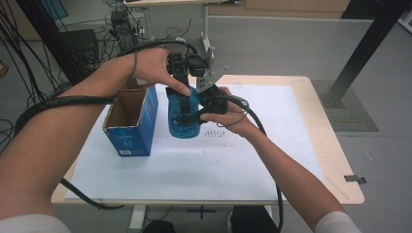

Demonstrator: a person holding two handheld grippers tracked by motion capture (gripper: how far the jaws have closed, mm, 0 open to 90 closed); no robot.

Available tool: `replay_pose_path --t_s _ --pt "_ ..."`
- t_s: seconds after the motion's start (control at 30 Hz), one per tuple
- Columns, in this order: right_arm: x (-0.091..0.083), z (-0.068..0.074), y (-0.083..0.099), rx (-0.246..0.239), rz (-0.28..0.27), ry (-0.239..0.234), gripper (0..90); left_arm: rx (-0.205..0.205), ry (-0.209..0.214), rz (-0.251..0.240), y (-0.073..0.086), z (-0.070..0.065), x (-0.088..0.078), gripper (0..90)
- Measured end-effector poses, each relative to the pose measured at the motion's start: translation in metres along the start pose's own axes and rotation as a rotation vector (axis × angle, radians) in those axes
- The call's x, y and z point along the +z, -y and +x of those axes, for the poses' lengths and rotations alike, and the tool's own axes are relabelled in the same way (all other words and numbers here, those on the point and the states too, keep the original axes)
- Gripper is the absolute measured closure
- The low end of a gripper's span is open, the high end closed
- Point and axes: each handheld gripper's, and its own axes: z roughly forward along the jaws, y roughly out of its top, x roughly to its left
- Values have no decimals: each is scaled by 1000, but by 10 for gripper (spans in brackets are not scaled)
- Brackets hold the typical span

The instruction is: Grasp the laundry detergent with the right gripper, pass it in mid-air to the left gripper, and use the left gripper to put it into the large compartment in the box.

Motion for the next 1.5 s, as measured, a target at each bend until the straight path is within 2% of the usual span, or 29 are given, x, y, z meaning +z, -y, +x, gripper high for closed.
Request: replay_pose_path --t_s 1.5 --pt "-2 -1 0 3 -7 4 442 0 -1 -18 0 -2 -6 55"
